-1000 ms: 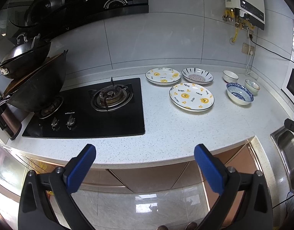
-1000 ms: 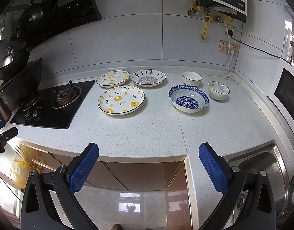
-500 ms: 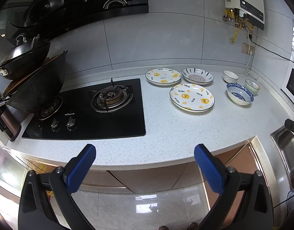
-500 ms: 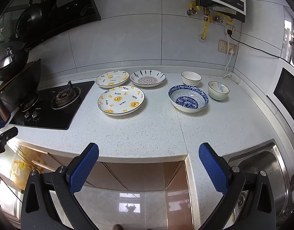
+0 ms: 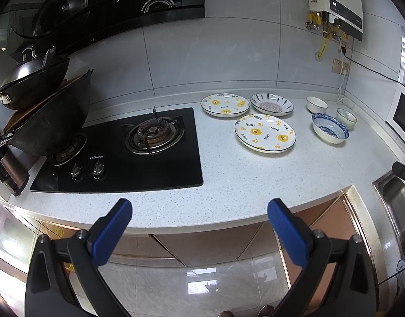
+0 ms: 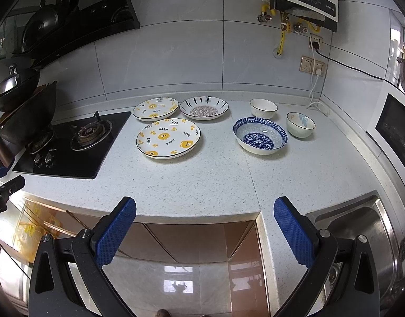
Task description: Organize plates and bowls
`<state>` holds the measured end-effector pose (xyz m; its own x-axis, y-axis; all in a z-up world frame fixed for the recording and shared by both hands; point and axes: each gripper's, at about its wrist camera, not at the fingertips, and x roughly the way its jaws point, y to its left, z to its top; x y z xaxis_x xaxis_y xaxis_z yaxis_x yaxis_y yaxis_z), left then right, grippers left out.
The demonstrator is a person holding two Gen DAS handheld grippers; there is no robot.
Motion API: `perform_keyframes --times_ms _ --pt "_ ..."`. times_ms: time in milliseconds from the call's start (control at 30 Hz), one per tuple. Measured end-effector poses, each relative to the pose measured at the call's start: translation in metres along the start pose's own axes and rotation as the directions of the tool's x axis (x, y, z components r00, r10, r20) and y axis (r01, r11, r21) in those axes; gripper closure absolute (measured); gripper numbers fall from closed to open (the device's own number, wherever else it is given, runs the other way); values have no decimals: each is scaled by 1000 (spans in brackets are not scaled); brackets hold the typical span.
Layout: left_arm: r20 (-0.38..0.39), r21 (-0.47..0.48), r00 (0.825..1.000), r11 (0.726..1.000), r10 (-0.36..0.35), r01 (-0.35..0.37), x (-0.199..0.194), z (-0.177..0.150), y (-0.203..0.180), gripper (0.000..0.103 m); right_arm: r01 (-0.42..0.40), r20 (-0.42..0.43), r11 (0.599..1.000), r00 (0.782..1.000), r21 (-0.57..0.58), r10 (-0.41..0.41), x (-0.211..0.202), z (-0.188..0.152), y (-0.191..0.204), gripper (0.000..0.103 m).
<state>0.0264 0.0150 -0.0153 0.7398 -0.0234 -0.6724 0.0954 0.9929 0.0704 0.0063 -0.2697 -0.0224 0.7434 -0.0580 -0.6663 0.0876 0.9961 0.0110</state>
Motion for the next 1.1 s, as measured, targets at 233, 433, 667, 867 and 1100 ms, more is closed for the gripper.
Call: perform_keyframes --times_ms 233,433,667,867,1100 --pt "1 -19 999 999 -33 33 4 1 22 0 -2 1 1000 1000 -1 2 4 5 22 1" --pt "17 -28 997 997 -77 78 13 15 37 0 -40 12 999 999 4 40 12 14 42 1" --pt "-29 -66 990 989 -137 135 55 36 35 0 -90 -37 996 995 -19 90 64 34 49 1" --pt "-44 -143 988 980 -148 141 104 69 27 0 -163 -87 985 984 -57 158 128 64 61 1" --pt "-121 -214 976 965 -183 155 180 116 6 0 -267 -188 960 950 -84 247 209 98 71 1"
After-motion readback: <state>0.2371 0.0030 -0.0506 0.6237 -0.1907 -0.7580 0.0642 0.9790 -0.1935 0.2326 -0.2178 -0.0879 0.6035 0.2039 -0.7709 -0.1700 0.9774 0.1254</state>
